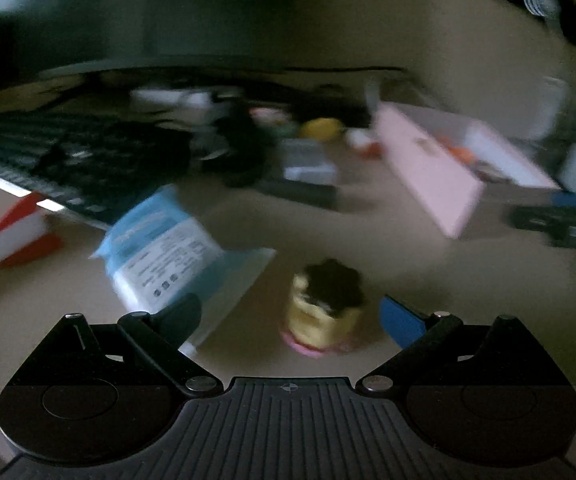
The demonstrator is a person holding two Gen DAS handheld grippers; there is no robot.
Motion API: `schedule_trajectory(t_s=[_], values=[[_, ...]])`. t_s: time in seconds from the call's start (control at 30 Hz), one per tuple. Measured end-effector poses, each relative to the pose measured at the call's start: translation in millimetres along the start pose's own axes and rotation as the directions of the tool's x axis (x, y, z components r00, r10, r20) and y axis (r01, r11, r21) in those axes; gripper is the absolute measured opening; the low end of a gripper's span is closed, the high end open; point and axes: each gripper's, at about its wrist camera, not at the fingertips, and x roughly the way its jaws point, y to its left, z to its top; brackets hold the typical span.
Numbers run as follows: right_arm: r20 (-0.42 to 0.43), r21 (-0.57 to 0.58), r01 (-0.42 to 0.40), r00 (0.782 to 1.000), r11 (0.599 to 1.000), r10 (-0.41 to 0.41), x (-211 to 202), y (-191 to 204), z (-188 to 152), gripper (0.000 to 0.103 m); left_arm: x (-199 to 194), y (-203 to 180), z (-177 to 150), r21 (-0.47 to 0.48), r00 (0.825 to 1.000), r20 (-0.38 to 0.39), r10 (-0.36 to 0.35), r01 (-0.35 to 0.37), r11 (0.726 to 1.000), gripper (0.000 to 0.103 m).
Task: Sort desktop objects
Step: 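Reach the right gripper to the black cylindrical handle and grasp it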
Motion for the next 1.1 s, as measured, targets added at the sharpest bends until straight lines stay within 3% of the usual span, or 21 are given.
schedule_trajectory(t_s=[0.07, 0.2, 0.4, 0.53, 0.67, 0.9, 0.93, 1.0, 1.1], values=[[-0.015, 0.033, 0.009, 1.0, 0.999, -0.008, 10.9, -21.2, 1.1, 0.072, -1.7, 2.6, 3.2, -0.067, 0.999, -0.009, 0.034, -0.035, 0.997, 0.099], [0.017, 0.047, -0.107, 0.994, 0.993, 0.106, 29.2, -33.2, 6.8, 0.072, -13.8, -0.6, 1.4, -0.098, 0.994, -0.015, 0.108, -0.109, 0.989, 0.099], [0.02, -0.006, -0.262, 0.965, 0.965, 0.262, 43.2, -6.4, 10.3, 0.075, -34.6, -1.0, -15.4, -0.151, 0.984, -0.043, 0.172, -0.177, 0.973, 0.1], [0.027, -0.15, -0.329, 0.941, 0.932, 0.336, 38.7, 32.7, 9.2, 0.073, -40.8, 2.4, -23.6, -0.181, 0.979, -0.055, 0.194, -0.201, 0.963, 0.1], [0.031, -0.286, -0.356, 0.924, 0.889, 0.38, 48.1, 82.4, 22.2, 0.055, -48.0, 8.9, -28.7, -0.186, 0.976, -0.065, 0.209, -0.217, 0.958, 0.1], [-0.034, -0.332, -0.355, 0.93, 0.874, 0.365, 106.2, 135.9, 51.2, 0.053, -61.2, 19.3, -33.4, -0.178, 0.978, -0.069, 0.199, -0.208, 0.962, 0.1], [-0.05, -0.336, -0.358, 0.931, 0.871, 0.363, 112.6, 138.7, 52.2, 0.048, -61.9, 19.8, -33.1, -0.173, 0.979, -0.066, 0.195, -0.203, 0.964, 0.1], [-0.092, -0.33, -0.371, 0.928, 0.868, 0.362, 117.5, 138.4, 51.2, 0.02, -60.7, 19.3, -31.9, -0.165, 0.98, -0.062, 0.187, -0.195, 0.967, 0.1], [-0.1, -0.308, -0.389, 0.921, 0.868, 0.377, 100.7, 124.4, 37.0, 0.02, -54.3, 14.8, -29.0, -0.159, 0.984, -0.062, 0.167, -0.175, 0.972, 0.1]])
